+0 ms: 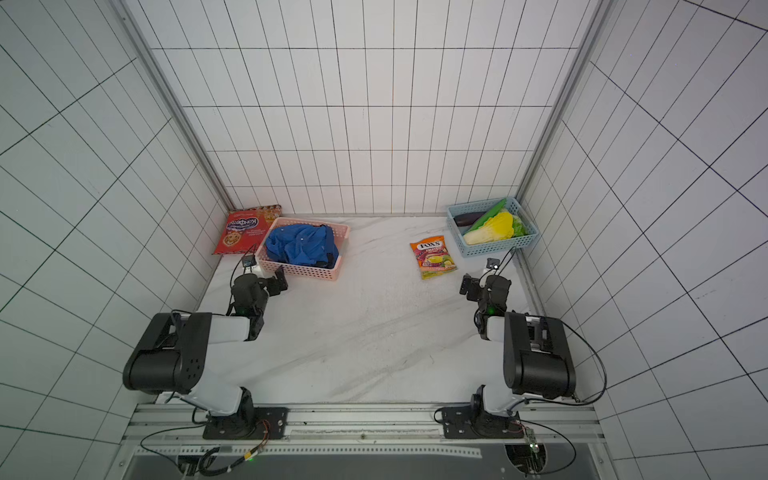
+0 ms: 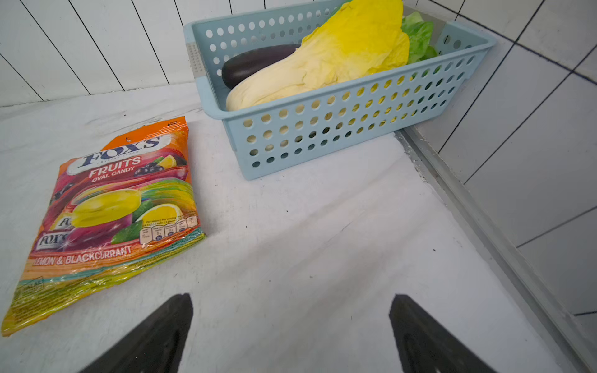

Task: Turn the baseball cap inside out
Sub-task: Pick up the baseball cap from the basket.

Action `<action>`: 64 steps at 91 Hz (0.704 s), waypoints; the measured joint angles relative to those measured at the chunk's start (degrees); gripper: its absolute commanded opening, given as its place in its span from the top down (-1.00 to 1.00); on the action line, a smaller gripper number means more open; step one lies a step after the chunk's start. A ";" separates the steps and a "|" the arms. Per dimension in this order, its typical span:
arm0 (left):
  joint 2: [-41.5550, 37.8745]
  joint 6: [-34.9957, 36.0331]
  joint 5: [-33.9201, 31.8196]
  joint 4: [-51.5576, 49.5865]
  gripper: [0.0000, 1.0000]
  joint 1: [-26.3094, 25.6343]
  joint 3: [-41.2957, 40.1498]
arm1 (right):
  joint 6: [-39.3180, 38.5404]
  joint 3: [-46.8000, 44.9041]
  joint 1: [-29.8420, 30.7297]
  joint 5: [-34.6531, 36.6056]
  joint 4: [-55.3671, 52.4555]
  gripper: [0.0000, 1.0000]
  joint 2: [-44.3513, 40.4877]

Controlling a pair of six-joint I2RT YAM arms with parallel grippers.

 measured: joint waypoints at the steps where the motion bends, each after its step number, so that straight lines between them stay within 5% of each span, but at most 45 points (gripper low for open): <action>1: 0.00 0.00 0.00 0.00 -0.97 0.00 0.00 | 0.00 0.00 0.00 0.02 0.00 -0.99 0.00; 64: -1.11 0.02 0.70 -0.76 -0.97 0.52 0.04 | 0.13 0.09 0.00 0.42 -2.03 -0.99 -1.42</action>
